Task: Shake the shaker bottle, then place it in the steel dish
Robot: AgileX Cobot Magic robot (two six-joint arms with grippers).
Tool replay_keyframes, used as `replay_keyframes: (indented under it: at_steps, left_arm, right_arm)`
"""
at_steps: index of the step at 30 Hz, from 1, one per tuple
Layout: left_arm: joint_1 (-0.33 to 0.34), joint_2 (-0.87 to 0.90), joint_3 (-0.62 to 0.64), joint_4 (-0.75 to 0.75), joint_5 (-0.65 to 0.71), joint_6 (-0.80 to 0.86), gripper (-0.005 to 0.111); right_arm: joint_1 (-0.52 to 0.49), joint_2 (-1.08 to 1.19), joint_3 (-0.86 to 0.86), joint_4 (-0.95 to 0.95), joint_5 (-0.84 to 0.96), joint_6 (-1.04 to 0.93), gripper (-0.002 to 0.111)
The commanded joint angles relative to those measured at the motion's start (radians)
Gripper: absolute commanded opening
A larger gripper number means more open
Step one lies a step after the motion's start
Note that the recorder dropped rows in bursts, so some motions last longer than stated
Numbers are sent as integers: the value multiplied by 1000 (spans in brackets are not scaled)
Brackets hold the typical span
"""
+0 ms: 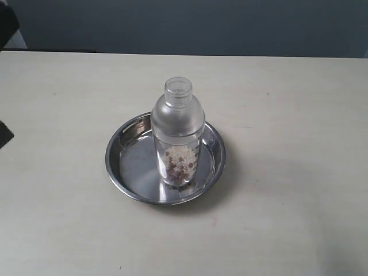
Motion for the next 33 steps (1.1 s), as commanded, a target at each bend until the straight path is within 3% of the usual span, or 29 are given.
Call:
replay_keyframes:
  at_steps: [1,9,15,20,33]
  left_arm:
    - [133,-97,46,170,150,-293,0]
    - [360,-386,89,284,539,-396,0]
    - [458,-535,156,284,709,-408,0]
    - [492,-589,230,284,737,-480,0]
    - [494,-589,346,273,699,-560,0]
  right_arm:
    - [-3,-5,1,-1,-11,-3,-1]
    - [-3,-5,1,-1,-11,-3,-1]
    - [-3,-5,1,-1,-11,-3,-1]
    - [-3,-5,1,-1,-11,-3,-1]
    - [-3,-5,1,-1,-11,-3,-1]
